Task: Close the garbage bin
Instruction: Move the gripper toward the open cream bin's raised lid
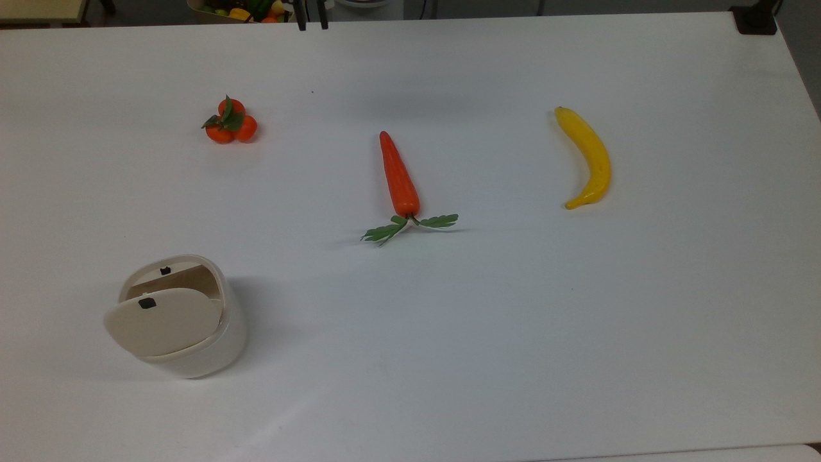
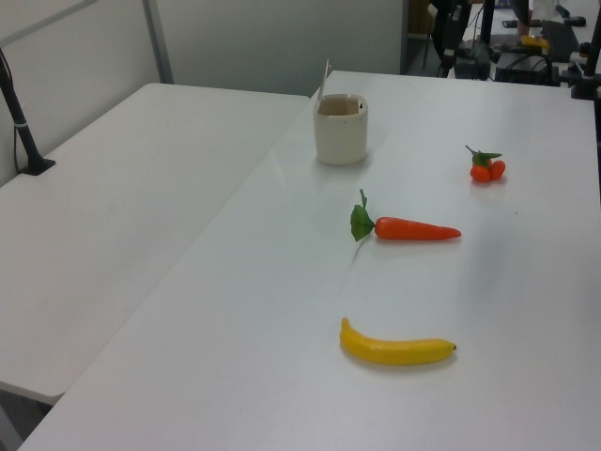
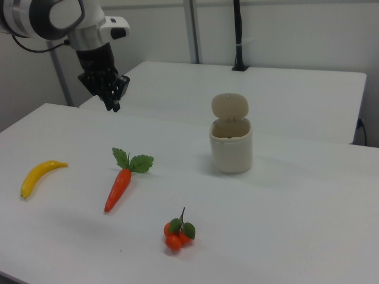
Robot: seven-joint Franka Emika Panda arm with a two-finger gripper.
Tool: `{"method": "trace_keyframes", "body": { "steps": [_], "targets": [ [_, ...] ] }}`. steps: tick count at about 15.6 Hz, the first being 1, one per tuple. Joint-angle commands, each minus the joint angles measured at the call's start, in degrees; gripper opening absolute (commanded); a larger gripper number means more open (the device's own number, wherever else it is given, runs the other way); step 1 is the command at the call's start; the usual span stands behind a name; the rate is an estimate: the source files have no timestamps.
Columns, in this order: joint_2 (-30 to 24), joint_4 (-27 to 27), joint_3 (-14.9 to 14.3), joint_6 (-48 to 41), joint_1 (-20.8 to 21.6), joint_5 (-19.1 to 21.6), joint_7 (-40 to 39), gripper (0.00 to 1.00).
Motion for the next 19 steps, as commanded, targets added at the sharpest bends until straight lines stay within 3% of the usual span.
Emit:
{"method": "trace_keyframes", "body": {
  "steps": [1, 10, 19],
  "targets": [
    [-0.34, -0.98, -0.32, 1.58, 0.01, 1.22, -1.40, 0.00],
    [0.19, -0.89, -0.32, 3.68, -0.08, 1.75, -1.31, 0.00],
    [5.55, -0.54, -0.40, 24.66, -1.22, 1.49, -0.61, 0.00]
  ]
}}
